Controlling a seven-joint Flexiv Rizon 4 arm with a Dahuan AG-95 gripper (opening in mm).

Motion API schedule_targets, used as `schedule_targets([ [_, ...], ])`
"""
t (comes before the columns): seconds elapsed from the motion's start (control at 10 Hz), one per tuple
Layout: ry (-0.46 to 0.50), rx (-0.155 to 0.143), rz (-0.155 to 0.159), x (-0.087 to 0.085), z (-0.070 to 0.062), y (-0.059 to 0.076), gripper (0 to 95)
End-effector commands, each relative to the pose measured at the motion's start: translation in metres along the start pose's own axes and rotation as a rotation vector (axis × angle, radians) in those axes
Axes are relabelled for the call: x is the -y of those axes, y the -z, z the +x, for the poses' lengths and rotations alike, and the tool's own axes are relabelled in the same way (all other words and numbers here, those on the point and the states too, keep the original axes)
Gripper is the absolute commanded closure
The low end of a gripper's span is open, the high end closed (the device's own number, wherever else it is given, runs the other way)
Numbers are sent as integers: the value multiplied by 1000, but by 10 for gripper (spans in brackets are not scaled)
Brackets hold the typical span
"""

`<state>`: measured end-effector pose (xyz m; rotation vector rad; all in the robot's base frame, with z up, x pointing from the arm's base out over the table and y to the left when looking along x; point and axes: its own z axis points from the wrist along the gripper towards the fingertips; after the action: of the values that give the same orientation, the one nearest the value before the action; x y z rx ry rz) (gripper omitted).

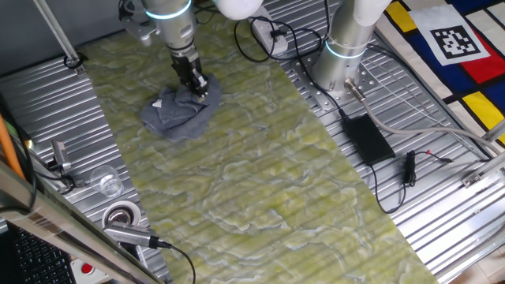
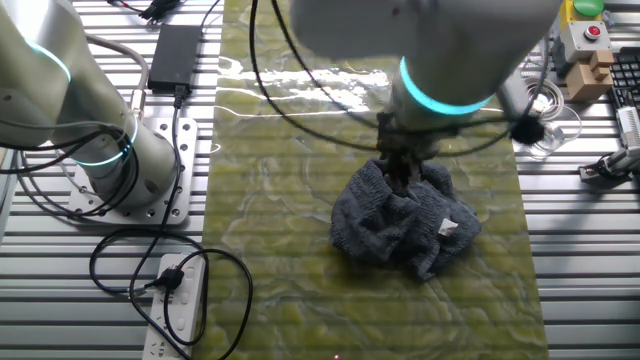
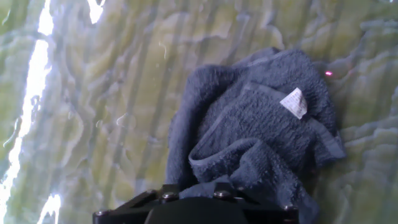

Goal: Clean the table with a cloth

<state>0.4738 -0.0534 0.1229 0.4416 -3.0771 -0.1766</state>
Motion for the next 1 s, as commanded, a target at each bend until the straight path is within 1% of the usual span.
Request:
schedule_targets([
  [0.1, 21, -3, -6, 1, -2, -6, 0],
  [0.3, 36, -19, -5, 0, 0, -7, 0],
  [0.4, 19, -20, 5, -1, 1, -8, 0],
  [0.5, -7, -16, 9, -2, 1, -10, 0],
  [0.7, -12, -13, 8, -1, 2, -15, 0],
  [1.0, -6, -12, 6, 1, 3, -28, 0],
])
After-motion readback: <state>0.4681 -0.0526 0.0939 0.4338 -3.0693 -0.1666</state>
